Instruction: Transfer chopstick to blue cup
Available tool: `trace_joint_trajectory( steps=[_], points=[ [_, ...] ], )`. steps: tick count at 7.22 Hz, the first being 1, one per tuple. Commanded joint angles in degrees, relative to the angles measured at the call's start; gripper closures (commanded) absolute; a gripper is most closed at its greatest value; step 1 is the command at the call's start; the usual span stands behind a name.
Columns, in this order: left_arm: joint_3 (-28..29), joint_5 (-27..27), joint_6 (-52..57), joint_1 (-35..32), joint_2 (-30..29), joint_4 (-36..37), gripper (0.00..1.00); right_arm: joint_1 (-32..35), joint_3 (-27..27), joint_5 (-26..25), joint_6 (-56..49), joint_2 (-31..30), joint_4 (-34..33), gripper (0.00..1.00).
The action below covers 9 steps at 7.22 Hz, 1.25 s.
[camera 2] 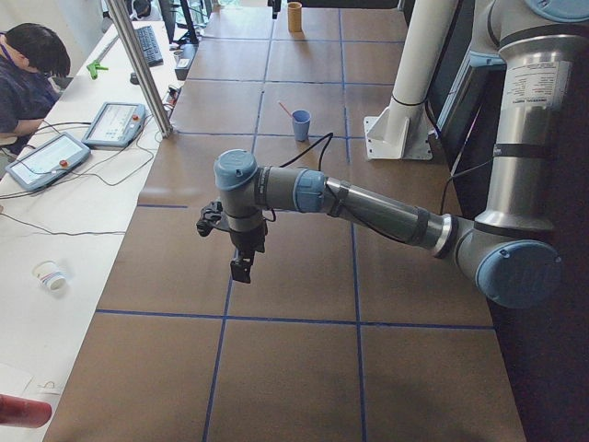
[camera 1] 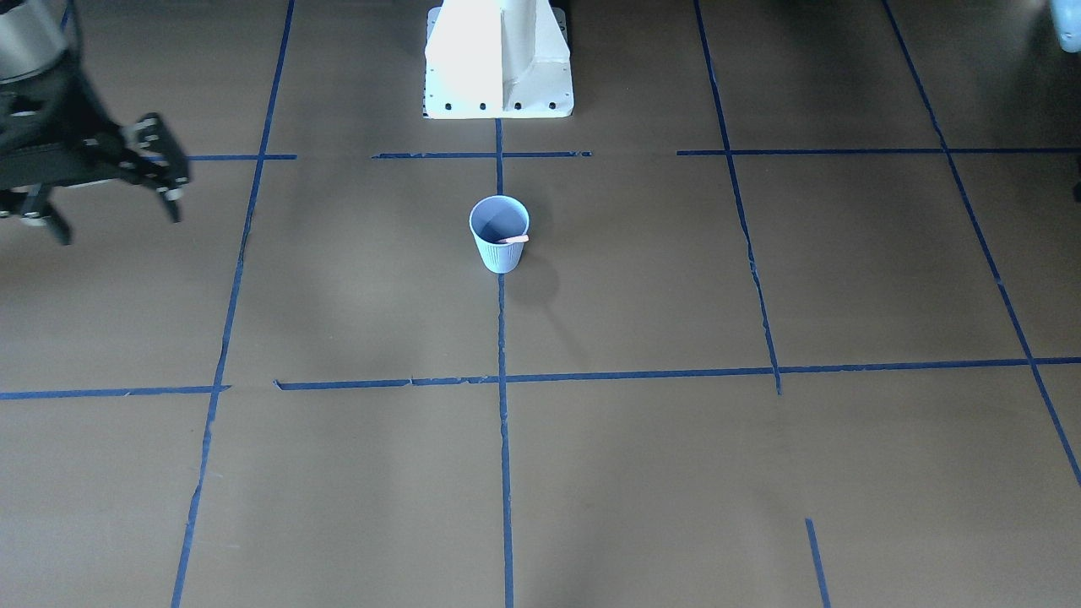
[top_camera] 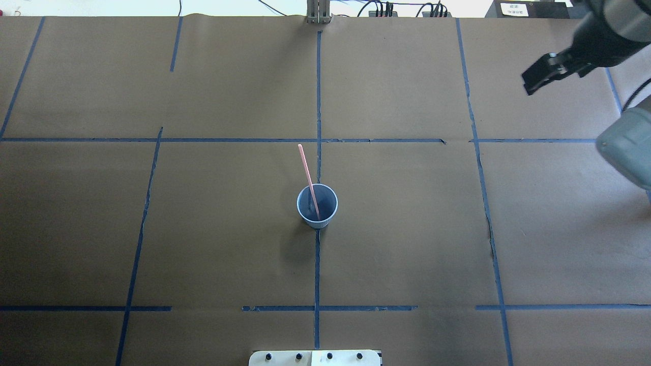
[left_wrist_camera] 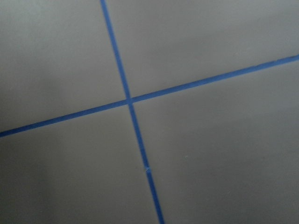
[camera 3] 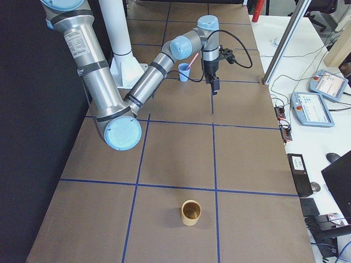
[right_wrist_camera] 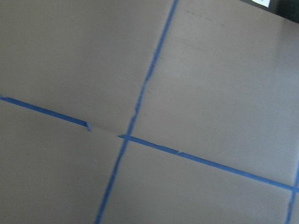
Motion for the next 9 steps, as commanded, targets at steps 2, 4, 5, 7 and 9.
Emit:
trace_joint_trajectory(
  steps=[2,4,5,7,9],
  points=[
    [1.7,-0.9,2.2,-1.5,1.0,-0.1,0.00,14.1,-9.1,10.8,-14.1,-12.0,8.7,0.00],
    [1.7,-0.9,2.1,-1.5,1.0,-0.1,0.00,18.9,-14.5,12.6,-13.3,-19.8,28.7,0.00],
    [1.7,-0.9,2.1,-1.5,1.4,-0.1,0.00,18.6,-13.9,11.9,-11.9,-20.8,30.2,0.00],
    [2.3,-0.9,1.9,-1.4,2.0,-0.1,0.00,18.6,-20.6,12.4,-11.7,-21.4,30.6,0.00],
    [3.5,-1.0,1.4,-1.5,2.1,0.0,0.00,19.3,-21.6,14.9,-11.0,-23.3,28.8,0.00]
  ],
)
